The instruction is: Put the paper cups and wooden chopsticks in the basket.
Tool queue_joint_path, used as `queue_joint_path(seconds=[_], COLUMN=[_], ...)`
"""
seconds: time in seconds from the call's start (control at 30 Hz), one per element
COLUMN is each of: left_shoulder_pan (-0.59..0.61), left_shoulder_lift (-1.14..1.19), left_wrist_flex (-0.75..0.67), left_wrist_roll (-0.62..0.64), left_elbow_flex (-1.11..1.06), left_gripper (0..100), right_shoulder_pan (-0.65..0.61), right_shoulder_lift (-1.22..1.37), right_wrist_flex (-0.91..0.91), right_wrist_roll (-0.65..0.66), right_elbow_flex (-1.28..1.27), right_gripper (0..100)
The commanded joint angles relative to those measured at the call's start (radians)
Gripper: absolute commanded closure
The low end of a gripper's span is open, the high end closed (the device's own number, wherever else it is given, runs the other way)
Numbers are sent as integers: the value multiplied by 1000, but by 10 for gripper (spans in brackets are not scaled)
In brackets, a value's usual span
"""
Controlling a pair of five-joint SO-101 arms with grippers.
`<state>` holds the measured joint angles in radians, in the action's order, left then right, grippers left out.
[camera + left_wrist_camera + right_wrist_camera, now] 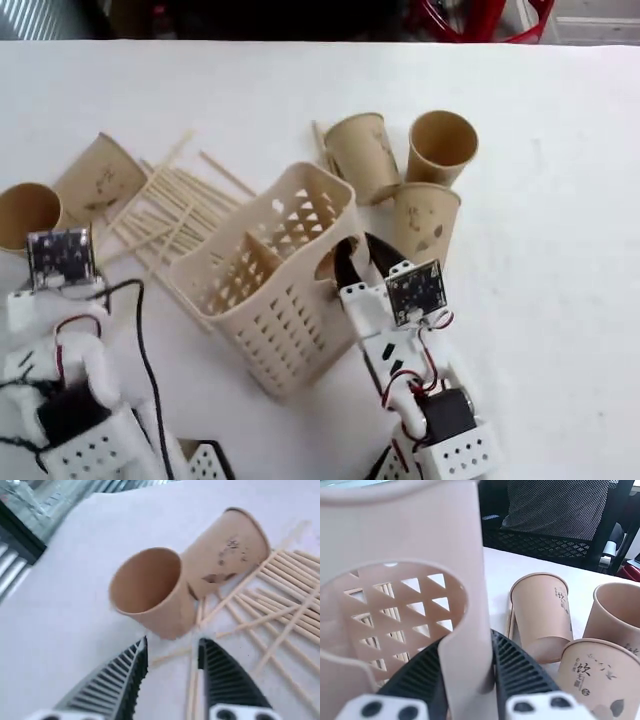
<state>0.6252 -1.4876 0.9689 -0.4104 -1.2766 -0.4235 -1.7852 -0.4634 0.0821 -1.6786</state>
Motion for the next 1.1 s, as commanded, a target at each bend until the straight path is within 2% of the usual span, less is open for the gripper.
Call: queue_joint_path(seconds=[0.0, 0.1, 0.2, 0.37, 0.5, 0.57, 0.67, 0.77, 0.93, 1.0, 1.07], left_shoulder_pan=[-200, -384, -530, -676, -682, -639, -578, -561, -590, -625, -627], left_shoulder_lift=[248, 401, 446, 446, 447, 447, 453, 455, 506, 584, 647], left_wrist_flex=[46, 121, 198, 279, 296, 299, 330, 439, 706, 806, 819], left_wrist_roll=[49, 69, 91, 91, 86, 87, 81, 48, 8, -26, -38], left_elbow_flex=[164, 278, 356, 427, 468, 526, 657, 868, 1264, 1335, 1336], left_gripper=[714, 710, 710, 710, 710, 709, 706, 705, 705, 705, 705], right_shoulder_pan=[-53, -107, -134, -127, -127, -127, -127, -127, -125, -125, -125], right_shoulder_lift=[-7, -7, -5, -5, -5, -5, -7, -7, -7, -7, -7], right_wrist_flex=[2, 2, -19, -157, -216, -243, -252, -252, -252, -252, -252], right_wrist_roll=[-11, -5, 11, 91, 213, 262, 270, 270, 270, 270, 270], right_elbow_flex=[3, 2, 2, 3, -11, -12, -12, -12, -12, -12, -12], right_gripper=[978, 978, 974, 916, 915, 915, 915, 916, 916, 916, 916])
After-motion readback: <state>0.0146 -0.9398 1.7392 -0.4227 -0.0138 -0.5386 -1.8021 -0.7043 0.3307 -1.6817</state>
